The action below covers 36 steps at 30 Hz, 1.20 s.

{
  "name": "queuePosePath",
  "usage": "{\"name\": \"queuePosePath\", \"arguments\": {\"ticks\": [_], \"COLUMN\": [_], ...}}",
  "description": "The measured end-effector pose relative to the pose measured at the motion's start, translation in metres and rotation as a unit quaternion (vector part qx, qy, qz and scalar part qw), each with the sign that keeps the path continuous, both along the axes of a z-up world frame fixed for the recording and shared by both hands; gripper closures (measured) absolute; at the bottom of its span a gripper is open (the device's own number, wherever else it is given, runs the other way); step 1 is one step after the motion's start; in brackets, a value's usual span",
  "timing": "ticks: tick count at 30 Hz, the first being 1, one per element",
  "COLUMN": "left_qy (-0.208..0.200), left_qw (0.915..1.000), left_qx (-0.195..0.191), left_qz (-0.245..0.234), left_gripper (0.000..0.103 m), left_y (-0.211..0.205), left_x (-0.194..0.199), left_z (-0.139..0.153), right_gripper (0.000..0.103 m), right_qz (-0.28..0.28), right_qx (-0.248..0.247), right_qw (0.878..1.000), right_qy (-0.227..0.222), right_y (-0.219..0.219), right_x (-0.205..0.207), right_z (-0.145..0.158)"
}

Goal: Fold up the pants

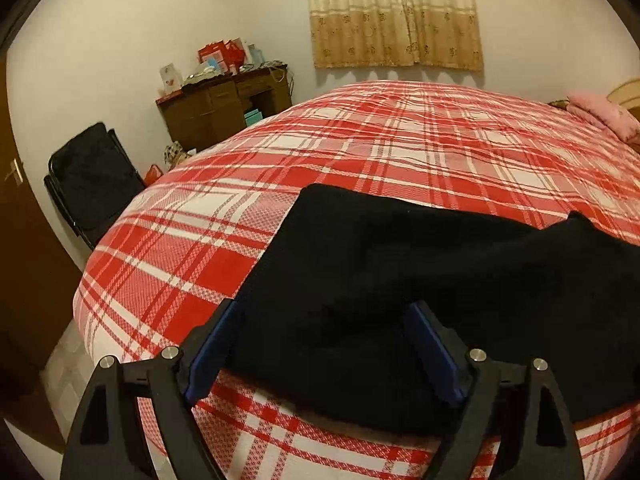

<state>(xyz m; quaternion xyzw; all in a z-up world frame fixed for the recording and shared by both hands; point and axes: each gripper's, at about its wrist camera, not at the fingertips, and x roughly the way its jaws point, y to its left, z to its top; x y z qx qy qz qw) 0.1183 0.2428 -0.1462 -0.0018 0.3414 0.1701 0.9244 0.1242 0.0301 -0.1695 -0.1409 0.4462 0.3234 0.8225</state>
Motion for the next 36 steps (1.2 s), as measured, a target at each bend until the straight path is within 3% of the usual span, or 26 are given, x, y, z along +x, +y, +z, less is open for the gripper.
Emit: {"name": "queuePosePath", "arguments": {"ticks": [7, 11, 17, 23, 30, 36], "left_qy": [0.013, 0.022, 0.018, 0.011, 0.059, 0.056], "left_qw": [0.9998, 0.9996, 0.9997, 0.9995, 0.9968, 0.9969], "left_qx": [0.005, -0.007, -0.015, -0.009, -0.02, -0.02], "left_qz": [0.013, 0.017, 0.009, -0.028, -0.05, -0.051], "left_gripper": [0.012, 0.012, 0.012, 0.012, 0.012, 0.012], "left_y": [-0.002, -0.004, -0.016, -0.047, -0.066, -0.068], "left_x": [0.002, 0.0, -0.005, -0.007, 0.006, 0.007], "left_z": [-0.003, 0.004, 0.014, 0.025, -0.003, -0.008], "right_gripper": [0.049, 0.05, 0.048, 0.043, 0.042, 0.042], "right_qz": [-0.005, -0.019, -0.074, -0.134, -0.127, -0.125], "right_qx": [0.011, 0.05, 0.059, 0.037, 0.017, 0.034], "right_qw": [1.0, 0.998, 0.995, 0.99, 0.991, 0.991], "right_qy": [-0.011, 0.01, -0.026, -0.025, -0.035, -0.027], "right_y": [-0.008, -0.024, -0.066, -0.098, -0.102, -0.111], "right_x": [-0.01, -0.009, -0.009, 0.001, -0.006, -0.006], "right_z": [-0.004, 0.004, 0.021, 0.012, 0.006, 0.004]}}
